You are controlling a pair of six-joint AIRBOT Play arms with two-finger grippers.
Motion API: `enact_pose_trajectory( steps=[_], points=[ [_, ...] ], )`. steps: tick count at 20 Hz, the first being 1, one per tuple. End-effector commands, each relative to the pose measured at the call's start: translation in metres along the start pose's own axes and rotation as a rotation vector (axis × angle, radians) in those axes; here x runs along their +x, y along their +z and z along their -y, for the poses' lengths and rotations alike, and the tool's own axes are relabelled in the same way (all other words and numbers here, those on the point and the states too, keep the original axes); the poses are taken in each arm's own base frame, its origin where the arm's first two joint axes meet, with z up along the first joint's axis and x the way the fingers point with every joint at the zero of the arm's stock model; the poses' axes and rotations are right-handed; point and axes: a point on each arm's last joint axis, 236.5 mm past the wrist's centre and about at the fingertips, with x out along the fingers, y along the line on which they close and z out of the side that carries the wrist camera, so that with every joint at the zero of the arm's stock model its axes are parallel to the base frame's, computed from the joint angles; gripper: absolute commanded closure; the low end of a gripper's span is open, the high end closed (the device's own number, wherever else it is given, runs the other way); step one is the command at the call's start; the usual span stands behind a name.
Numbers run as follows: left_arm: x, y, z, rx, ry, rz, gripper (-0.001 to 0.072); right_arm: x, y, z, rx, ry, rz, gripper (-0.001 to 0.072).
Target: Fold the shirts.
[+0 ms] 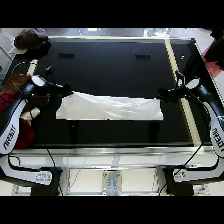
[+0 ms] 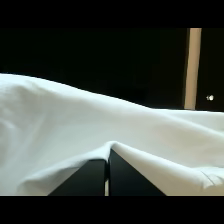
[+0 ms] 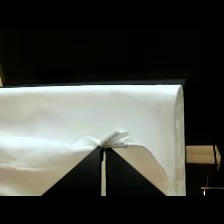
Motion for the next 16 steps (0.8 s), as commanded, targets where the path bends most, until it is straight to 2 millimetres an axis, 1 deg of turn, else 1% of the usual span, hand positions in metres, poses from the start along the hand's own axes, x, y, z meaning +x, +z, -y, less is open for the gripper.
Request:
enact_pose_trajectory(
  steps=[1, 3, 4, 5, 6, 7, 8, 10, 11, 12, 13, 14, 15, 16],
  points=[
    [0.013, -0.003, -0.013, 0.033, 0.044, -0.029, 0.0695, 0.016, -0.001, 0.019, 0.024, -0.061, -0.031, 0.0694],
    [0.012, -0.002, -0.012, 0.031, 0.04, -0.026, 0.069, 0.015, -0.003, 0.019, 0.023, -0.061, -0.037, 0.0691],
    [0.01, 0.002, -0.009, 0.026, 0.033, -0.014, 0.0613, 0.012, -0.004, 0.016, 0.018, -0.059, -0.048, 0.0666],
    [0.002, 0.011, -0.003, 0.019, 0.019, 0.012, 0.0447, 0.003, -0.002, 0.014, 0.002, -0.061, -0.059, 0.0541],
    [-0.01, 0.022, 0.001, 0.028, 0.016, 0.049, 0.0237, -0.01, 0.0, 0.013, -0.027, -0.078, -0.074, 0.0349],
    [-0.026, 0.036, 0.006, 0.039, 0.014, 0.092, 0.0133, -0.031, 0.004, 0.012, -0.072, -0.103, -0.087, 0.0249],
    [-0.047, 0.051, 0.013, 0.054, 0.01, 0.147, 0.0132, -0.053, 0.007, 0.01, -0.118, -0.117, -0.094, 0.0249],
    [-0.092, 0.078, 0.032, 0.092, 0.003, 0.272, 0.0133, -0.102, 0.018, 0.006, -0.186, -0.129, -0.052, 0.0249],
    [-0.118, 0.092, 0.046, 0.127, -0.005, 0.358, 0.0132, -0.124, 0.024, 0.008, -0.193, -0.134, 0.0, 0.0248],
    [-0.142, 0.105, 0.066, 0.203, -0.02, 0.447, 0.0132, -0.142, 0.028, 0.014, -0.171, -0.14, 0.046, 0.0248],
    [-0.165, 0.115, 0.089, 0.297, -0.037, 0.535, 0.0132, -0.155, 0.031, 0.025, -0.133, -0.138, 0.071, 0.0248],
    [-0.187, 0.121, 0.116, 0.381, -0.055, 0.611, 0.0133, -0.164, 0.032, 0.038, -0.073, -0.117, 0.09, 0.0248],
    [-0.203, 0.122, 0.14, 0.426, -0.076, 0.652, 0.0138, -0.17, 0.034, 0.049, -0.006, -0.074, 0.111, 0.0248],
    [-0.211, 0.12, 0.161, 0.459, -0.105, 0.661, 0.0142, -0.174, 0.037, 0.057, 0.075, -0.002, 0.136, 0.0248]
  ],
)
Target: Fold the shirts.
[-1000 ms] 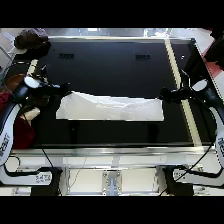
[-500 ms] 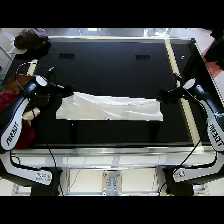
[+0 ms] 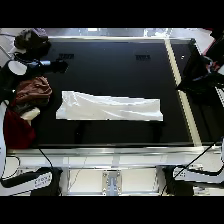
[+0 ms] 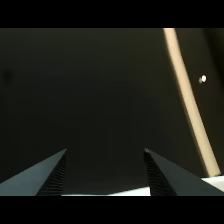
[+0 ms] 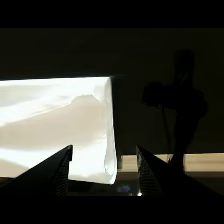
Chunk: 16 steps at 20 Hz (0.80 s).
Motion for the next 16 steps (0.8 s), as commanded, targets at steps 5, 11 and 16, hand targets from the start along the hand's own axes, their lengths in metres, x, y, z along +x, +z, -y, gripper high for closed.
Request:
enact_pose_trajectory(
  steps=[5, 11, 16],
  points=[
    [0.0, 0.032, 0.129, 0.263, -0.184, 0.081, 0.0235, 0.0, -0.034, 0.052, 0.308, 0.359, -0.068, 0.0224],
    [0.089, -0.109, 0.196, 0.303, -0.346, -0.357, 0.0233, 0.087, -0.068, 0.049, 0.285, 0.452, -0.258, 0.0035],
    [0.11, -0.146, 0.201, 0.304, -0.357, -0.437, 0.0233, 0.142, -0.08, 0.032, 0.234, 0.454, -0.328, 0.0037]
  ],
)
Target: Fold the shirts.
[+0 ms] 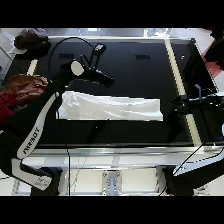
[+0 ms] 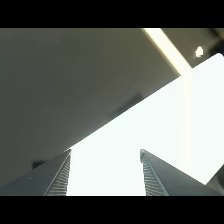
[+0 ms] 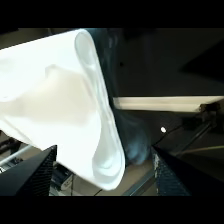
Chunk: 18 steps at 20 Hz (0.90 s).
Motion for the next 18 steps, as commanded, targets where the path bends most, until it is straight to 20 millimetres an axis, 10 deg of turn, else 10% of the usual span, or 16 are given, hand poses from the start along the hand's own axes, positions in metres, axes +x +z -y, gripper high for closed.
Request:
enact_pose_trajectory(
  steps=[1, 9, 10, 12, 13, 15, 18],
  points=[
    [0.02, -0.018, 0.007, 0.0, -0.024, -0.066, 0.0233, 0.041, -0.002, 0.005, -0.03, 0.004, -0.065, 0.0037],
    [0.018, -0.033, 0.013, 0.0, -0.049, -0.129, 0.0233, 0.095, -0.023, -0.03, -0.127, 0.011, -0.194, 0.0119],
    [0.018, -0.037, 0.014, 0.0, -0.056, -0.146, 0.0233, 0.1, -0.027, -0.037, -0.137, 0.021, -0.209, 0.0207],
    [0.016, -0.048, 0.013, 0.015, -0.051, -0.188, 0.0234, 0.103, -0.035, -0.069, -0.158, 0.123, -0.235, 0.068],
    [0.016, -0.052, 0.009, 0.027, -0.038, -0.206, 0.0242, 0.096, -0.038, -0.095, -0.188, 0.216, -0.248, 0.0692],
    [0.016, -0.059, 0.002, 0.047, -0.012, -0.231, 0.0677, 0.075, -0.034, -0.138, -0.24, 0.333, -0.222, 0.0692],
    [0.027, -0.072, -0.002, 0.039, -0.012, -0.263, 0.0693, 0.042, -0.028, -0.186, -0.338, 0.32, -0.147, 0.0693]
  ],
)
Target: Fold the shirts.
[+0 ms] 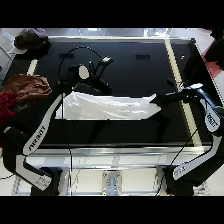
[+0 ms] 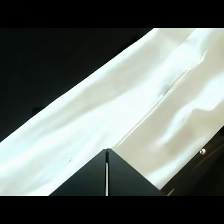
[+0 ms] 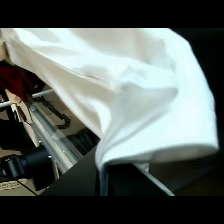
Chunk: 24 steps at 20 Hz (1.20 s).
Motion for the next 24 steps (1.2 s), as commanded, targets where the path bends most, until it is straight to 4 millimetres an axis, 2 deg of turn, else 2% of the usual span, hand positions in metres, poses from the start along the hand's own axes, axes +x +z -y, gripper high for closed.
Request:
enact_pose_trajectory(
  steps=[1, 3, 7, 10, 12, 13, 15, 17, 20, 22, 24],
  points=[
    [0.018, -0.018, -0.008, -0.002, 0.007, -0.061, 0.0694, -0.018, 0.01, -0.077, -0.132, 0.038, 0.041, 0.0694],
    [0.041, -0.031, -0.007, -0.038, -0.029, -0.102, 0.0694, -0.023, 0.011, -0.114, -0.236, -0.01, 0.052, 0.0694],
    [0.084, -0.049, 0.011, -0.157, -0.166, -0.142, 0.0693, -0.013, 0.006, -0.166, -0.336, -0.111, 0.026, 0.0694],
    [0.092, -0.049, 0.013, -0.185, -0.185, -0.132, 0.0693, 0.004, 0.0, -0.207, -0.419, -0.103, 0.007, 0.0694],
    [0.086, -0.043, 0.009, -0.19, -0.181, -0.114, 0.0694, 0.018, -0.004, -0.234, -0.46, -0.092, 0.007, 0.0695],
    [0.076, -0.037, 0.005, -0.191, -0.175, -0.095, 0.0694, 0.025, -0.006, -0.246, -0.478, -0.086, 0.011, 0.0695],
    [0.039, -0.017, -0.006, -0.189, -0.155, -0.029, 0.0694, 0.041, -0.007, -0.268, -0.506, -0.074, 0.03, 0.0696],
    [-0.016, -0.005, -0.019, -0.193, -0.139, 0.021, 0.0693, 0.061, -0.012, -0.286, -0.529, -0.055, 0.04, 0.0696],
    [-0.108, -0.015, -0.04, -0.209, -0.113, 0.041, 0.0693, 0.101, -0.022, -0.302, -0.546, -0.049, 0.032, 0.0697],
    [-0.169, -0.02, -0.073, -0.221, 0.012, 0.111, 0.0694, 0.146, -0.03, -0.316, -0.568, -0.021, 0.03, 0.0698],
    [-0.225, -0.024, -0.107, -0.246, 0.157, 0.206, 0.0694, 0.202, -0.037, -0.323, -0.577, 0.004, 0.041, 0.0698]
  ],
)
